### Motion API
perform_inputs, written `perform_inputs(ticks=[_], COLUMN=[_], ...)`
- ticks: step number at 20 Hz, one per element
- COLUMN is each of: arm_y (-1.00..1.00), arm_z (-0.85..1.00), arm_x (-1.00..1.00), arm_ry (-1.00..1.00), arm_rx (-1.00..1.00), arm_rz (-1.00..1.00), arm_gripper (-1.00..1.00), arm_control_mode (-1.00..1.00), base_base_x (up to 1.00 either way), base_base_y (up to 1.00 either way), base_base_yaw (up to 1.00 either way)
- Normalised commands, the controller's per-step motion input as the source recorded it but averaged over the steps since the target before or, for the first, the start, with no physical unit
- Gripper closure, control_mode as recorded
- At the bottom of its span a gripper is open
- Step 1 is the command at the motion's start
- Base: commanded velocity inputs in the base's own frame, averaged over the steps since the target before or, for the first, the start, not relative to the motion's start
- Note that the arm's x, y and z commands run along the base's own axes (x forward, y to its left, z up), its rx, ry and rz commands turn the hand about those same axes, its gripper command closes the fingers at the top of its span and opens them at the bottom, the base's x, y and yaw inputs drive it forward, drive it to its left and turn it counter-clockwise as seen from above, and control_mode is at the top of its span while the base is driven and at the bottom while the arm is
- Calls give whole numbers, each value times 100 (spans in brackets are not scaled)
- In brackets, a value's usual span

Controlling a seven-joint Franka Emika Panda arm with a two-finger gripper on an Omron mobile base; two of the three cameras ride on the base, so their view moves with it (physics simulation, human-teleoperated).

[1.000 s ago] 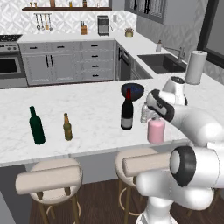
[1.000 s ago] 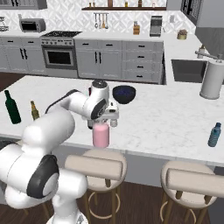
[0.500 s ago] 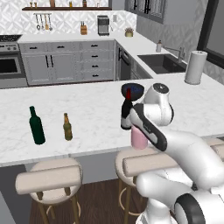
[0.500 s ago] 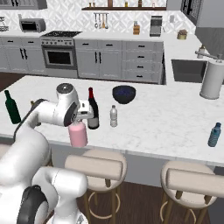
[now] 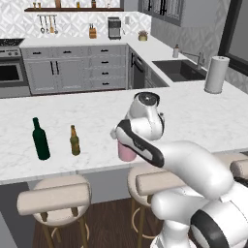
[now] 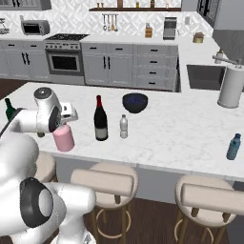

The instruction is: Move the plastic bottles in the middle to the plastics group, and the glass bottles in the middle to the glass group.

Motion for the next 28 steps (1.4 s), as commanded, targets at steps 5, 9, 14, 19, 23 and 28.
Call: perform_inputs(ticks=[5,9,14,19,23,28], arm_y=[70,37,20,32,19,8], arm_z=[6,0,4,0,-9,-1], arm_x=[93,62,2,0,0,4], arm_ry=[-12,-1,2,8,0,0], arm_rx=[10,2,0,0,0,0], arm_rz=[14,6,4,4,4,2], arm_gripper=[100,100,100,100,100,100], arm_control_mode=[-100,-100,-100,-100,-100,-100], base_base_x=[0,0,0,0,0,0], base_base_y=[0,0,0,0,0,0], base_base_yaw=[0,0,0,0,0,0])
